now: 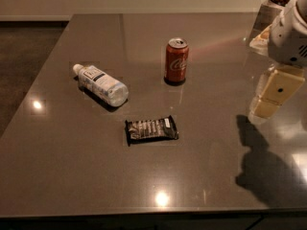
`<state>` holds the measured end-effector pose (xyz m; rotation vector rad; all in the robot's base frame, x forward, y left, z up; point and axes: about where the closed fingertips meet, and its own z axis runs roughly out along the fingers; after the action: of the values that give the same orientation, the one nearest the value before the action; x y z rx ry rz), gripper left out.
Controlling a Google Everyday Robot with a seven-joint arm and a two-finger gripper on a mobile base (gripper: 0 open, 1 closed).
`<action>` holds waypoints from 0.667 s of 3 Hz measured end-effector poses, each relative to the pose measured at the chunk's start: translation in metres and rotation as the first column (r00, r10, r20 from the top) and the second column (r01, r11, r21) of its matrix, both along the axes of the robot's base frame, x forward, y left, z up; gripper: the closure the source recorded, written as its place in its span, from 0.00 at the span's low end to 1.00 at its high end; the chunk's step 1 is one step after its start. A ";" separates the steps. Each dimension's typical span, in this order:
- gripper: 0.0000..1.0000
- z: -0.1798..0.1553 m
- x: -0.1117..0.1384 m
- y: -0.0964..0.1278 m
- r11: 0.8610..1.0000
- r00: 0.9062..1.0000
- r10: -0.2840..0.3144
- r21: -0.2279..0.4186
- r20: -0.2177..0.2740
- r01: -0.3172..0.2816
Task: Move coke can near blue plastic bottle
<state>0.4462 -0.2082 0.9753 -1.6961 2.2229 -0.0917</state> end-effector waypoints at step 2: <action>0.00 -0.019 0.053 0.025 0.985 0.994 -0.108 0.138 -0.006 0.108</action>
Offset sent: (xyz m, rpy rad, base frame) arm 0.0926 0.0388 -0.0334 0.2480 0.0150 -0.2061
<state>0.4994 -0.1828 0.9566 -1.5027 2.2637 0.0342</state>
